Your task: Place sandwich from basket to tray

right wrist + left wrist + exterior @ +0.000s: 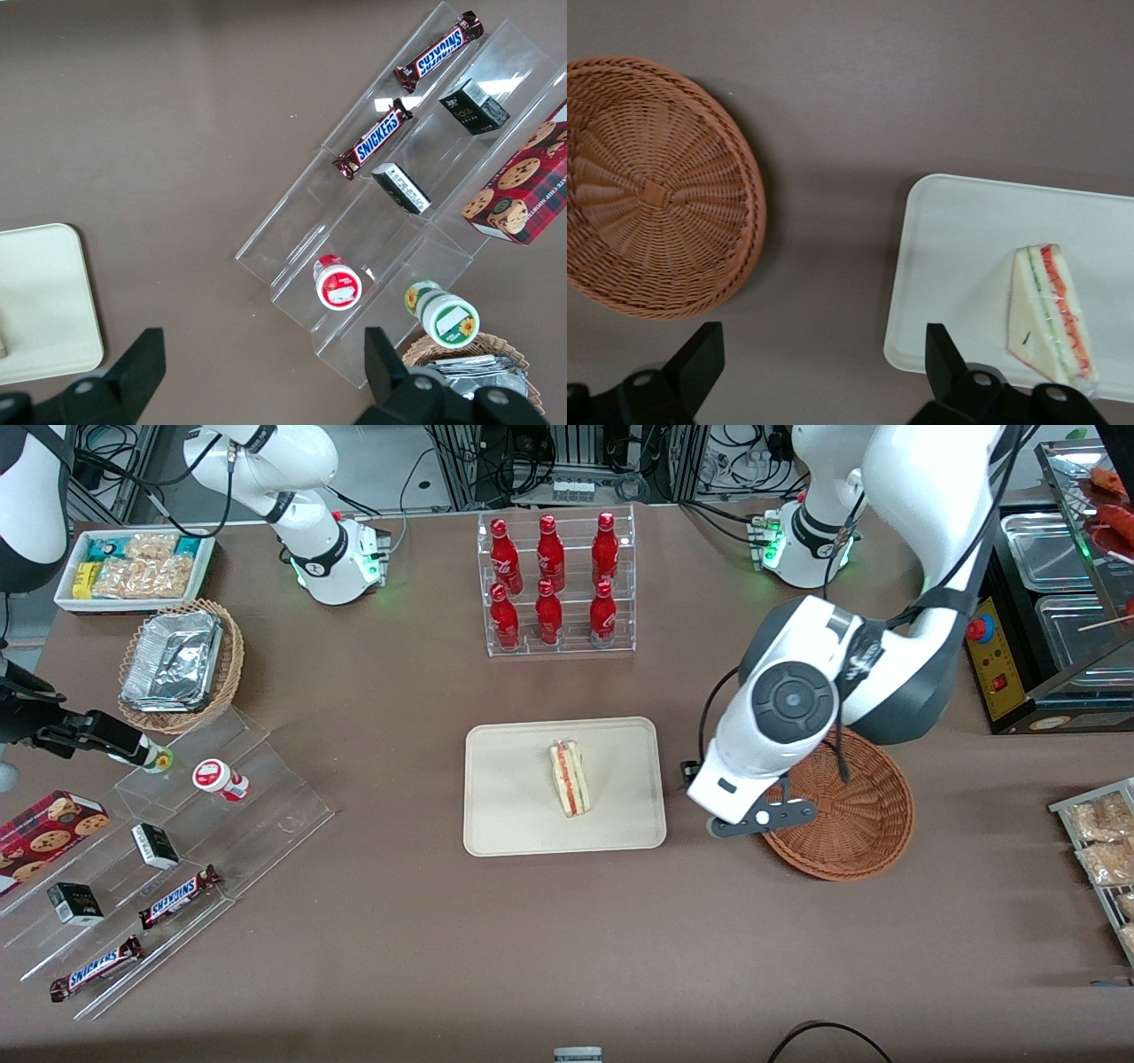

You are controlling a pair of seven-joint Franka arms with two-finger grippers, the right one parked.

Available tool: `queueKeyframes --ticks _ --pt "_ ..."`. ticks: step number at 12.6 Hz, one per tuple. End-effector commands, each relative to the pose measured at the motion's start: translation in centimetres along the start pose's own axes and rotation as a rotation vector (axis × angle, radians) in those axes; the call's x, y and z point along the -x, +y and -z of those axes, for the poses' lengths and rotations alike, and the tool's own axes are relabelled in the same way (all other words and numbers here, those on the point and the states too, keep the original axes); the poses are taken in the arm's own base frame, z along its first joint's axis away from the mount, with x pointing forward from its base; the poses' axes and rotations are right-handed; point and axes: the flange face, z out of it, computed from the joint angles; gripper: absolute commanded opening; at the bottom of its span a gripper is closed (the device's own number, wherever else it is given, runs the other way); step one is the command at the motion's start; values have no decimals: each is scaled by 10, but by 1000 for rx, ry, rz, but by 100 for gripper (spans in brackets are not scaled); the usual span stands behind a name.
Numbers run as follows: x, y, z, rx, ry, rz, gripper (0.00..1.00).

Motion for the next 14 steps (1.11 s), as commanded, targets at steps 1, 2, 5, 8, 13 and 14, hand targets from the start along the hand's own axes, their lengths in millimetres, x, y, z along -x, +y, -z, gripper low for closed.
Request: queueKeyframes --ticks 1,2,5,8,13,14 --pt "12 -28 16 13 -11 -29 100" --pt "11 -48 20 6 -18 -42 100" --pt "18 -99 35 33 -41 -105 100" --pt "37 -138 55 17 -58 -181 100" --pt "73 -192 87 10 -85 -230 100" --pt "77 -203 94 15 -90 -221 100"
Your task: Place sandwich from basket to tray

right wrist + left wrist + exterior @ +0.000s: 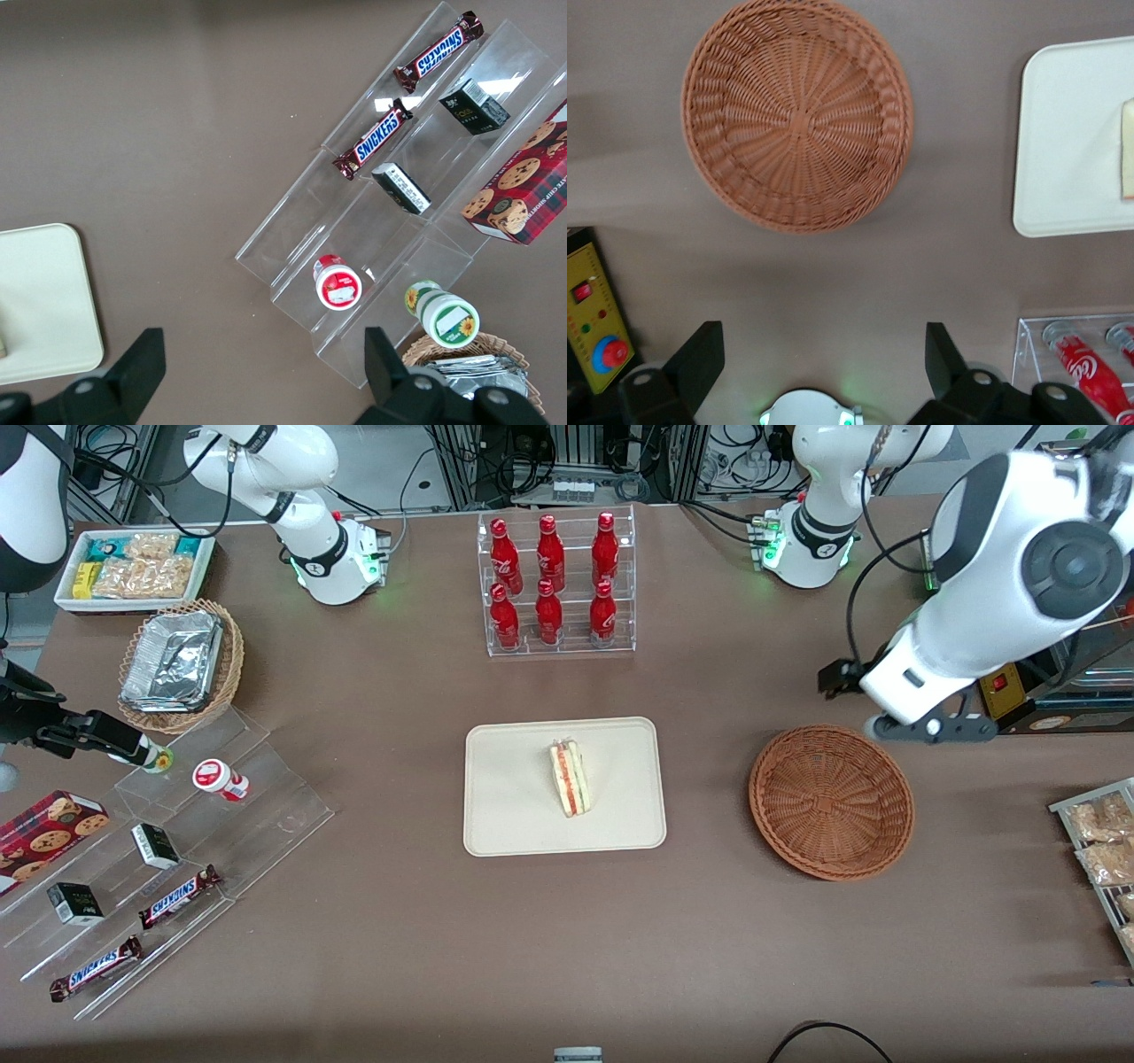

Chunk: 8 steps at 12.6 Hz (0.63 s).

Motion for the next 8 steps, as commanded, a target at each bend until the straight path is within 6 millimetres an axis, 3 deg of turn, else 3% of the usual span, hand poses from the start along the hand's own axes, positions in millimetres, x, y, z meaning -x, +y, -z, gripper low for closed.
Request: queueKeyframes --ticks 1,6,8 --pt "29 -13 16 20 -14 -23 100" --pt "55 -59 42 36 -33 -28 100" --pt "59 -66 48 39 -46 -20 100"
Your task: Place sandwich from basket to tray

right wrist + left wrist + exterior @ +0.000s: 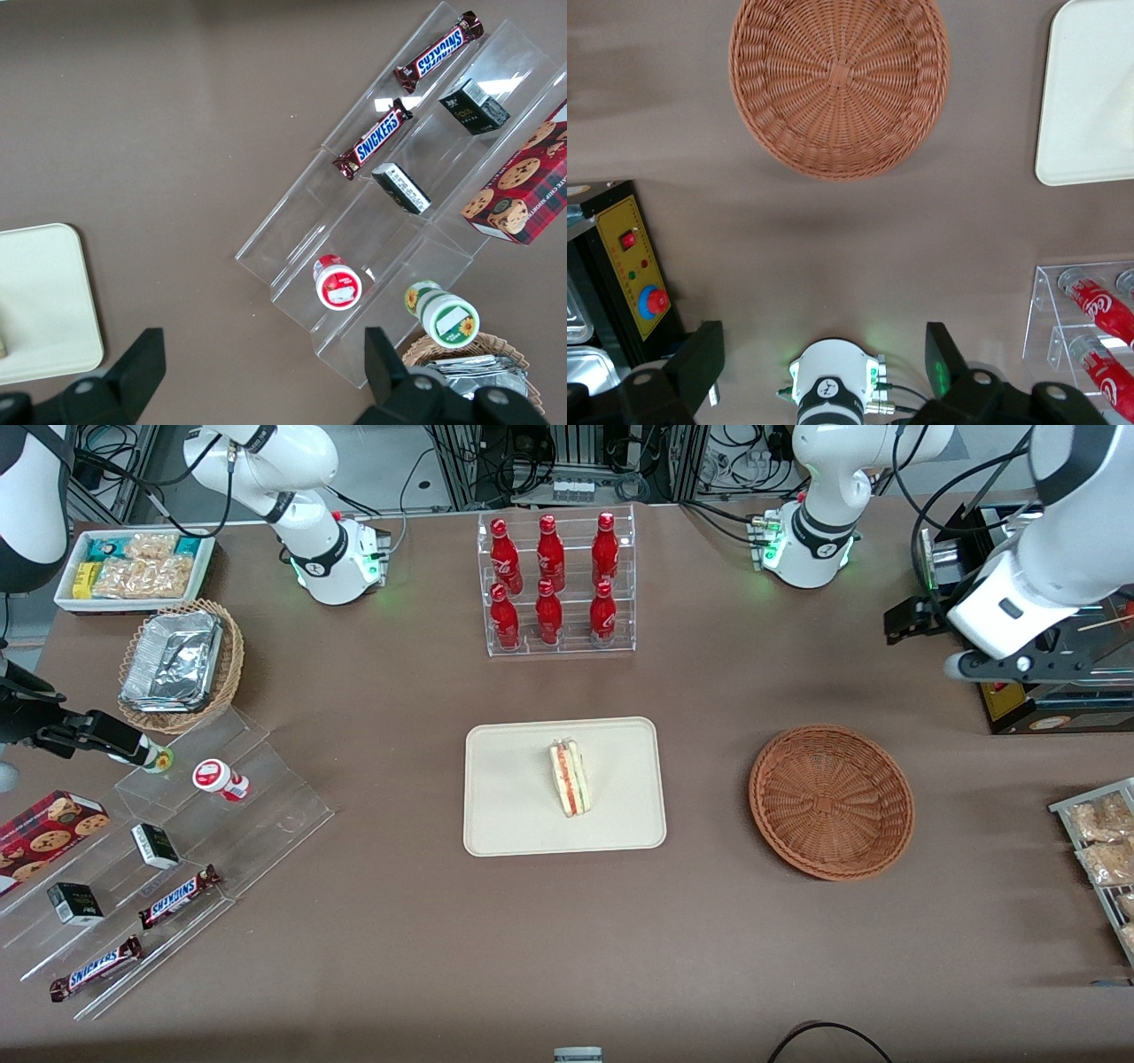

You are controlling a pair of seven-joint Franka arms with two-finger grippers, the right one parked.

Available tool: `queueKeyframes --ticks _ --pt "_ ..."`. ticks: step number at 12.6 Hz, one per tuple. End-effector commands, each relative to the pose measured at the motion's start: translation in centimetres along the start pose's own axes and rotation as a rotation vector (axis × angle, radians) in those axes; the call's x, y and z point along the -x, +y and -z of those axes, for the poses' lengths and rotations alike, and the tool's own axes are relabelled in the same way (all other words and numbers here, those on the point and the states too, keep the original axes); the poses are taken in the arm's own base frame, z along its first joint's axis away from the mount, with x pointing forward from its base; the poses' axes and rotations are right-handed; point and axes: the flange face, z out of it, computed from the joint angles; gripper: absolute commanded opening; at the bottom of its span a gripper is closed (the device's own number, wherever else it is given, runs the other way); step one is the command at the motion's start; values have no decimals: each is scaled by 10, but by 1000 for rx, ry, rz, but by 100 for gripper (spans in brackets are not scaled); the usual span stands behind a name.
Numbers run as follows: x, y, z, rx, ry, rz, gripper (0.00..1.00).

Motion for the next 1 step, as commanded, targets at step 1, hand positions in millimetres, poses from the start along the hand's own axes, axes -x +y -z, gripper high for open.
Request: queueKeyframes --ticks 1 --pt "11 -6 10 21 -7 -10 100"
